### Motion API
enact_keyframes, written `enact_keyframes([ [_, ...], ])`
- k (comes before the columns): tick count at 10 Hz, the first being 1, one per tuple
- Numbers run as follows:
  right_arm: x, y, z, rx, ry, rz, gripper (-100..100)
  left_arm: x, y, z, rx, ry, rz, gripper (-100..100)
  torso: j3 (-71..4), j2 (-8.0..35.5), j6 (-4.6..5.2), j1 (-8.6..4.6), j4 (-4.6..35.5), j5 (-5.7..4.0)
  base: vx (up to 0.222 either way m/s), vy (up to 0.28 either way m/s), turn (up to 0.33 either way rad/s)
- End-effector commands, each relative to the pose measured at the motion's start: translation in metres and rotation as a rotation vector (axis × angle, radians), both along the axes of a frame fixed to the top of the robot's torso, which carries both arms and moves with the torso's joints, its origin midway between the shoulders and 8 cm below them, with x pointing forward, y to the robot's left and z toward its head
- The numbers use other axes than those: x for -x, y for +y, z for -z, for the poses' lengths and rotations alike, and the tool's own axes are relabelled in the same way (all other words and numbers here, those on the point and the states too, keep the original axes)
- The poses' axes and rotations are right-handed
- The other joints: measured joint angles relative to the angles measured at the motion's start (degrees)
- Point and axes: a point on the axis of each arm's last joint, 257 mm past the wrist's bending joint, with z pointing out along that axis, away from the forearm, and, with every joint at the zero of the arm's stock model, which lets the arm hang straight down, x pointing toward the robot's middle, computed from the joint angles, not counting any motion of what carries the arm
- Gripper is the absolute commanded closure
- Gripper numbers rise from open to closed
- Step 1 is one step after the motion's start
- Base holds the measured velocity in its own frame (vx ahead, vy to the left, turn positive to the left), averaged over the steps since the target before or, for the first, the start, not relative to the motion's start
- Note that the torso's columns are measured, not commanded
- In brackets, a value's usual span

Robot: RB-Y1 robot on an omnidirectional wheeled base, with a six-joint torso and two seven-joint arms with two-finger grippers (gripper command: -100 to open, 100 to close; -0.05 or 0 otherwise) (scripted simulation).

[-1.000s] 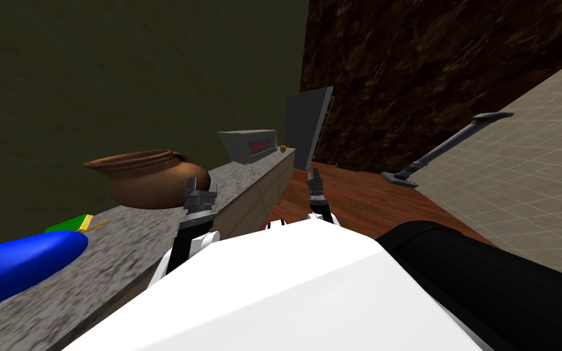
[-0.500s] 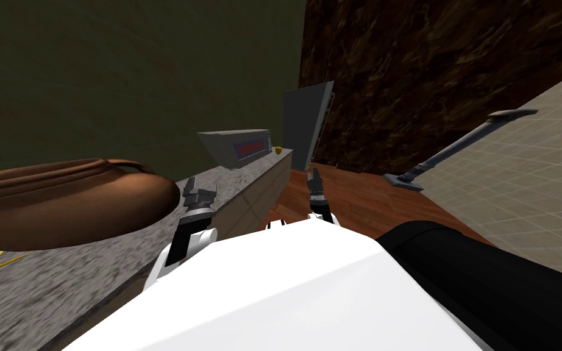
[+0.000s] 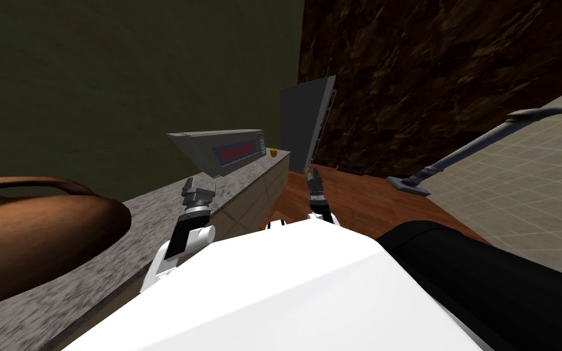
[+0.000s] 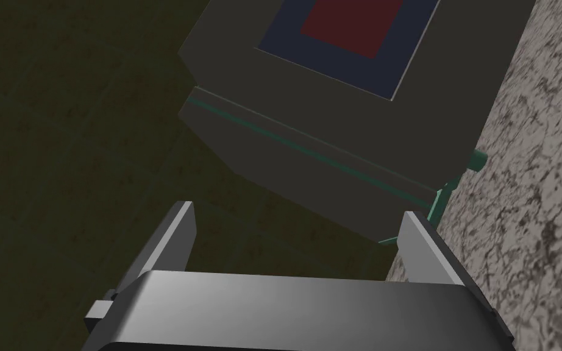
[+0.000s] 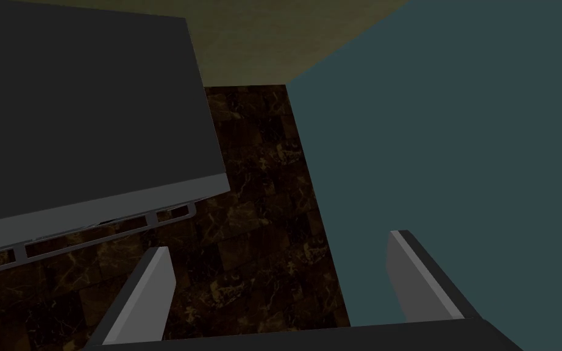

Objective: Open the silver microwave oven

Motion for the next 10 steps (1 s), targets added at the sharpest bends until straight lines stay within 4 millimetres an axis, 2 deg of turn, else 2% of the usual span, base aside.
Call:
enact_keyframes([
  [1,0.0,0.0,0.0,0.0,0.0,0.0,0,-0.008,0.014,0.009,0.064,0.029,-0.01,-100,0.03,0.04,-0.01,-0.03,0.01,0.0,0.186,-0.204,0.005],
  [10,0.0,0.0,0.0,0.0,0.0,0.0,0,-0.029,0.064,0.041,0.288,0.121,-0.062,-100,-0.12,-0.2,0.0,-0.12,-0.05,-0.03,0.195,-0.195,0.003],
])
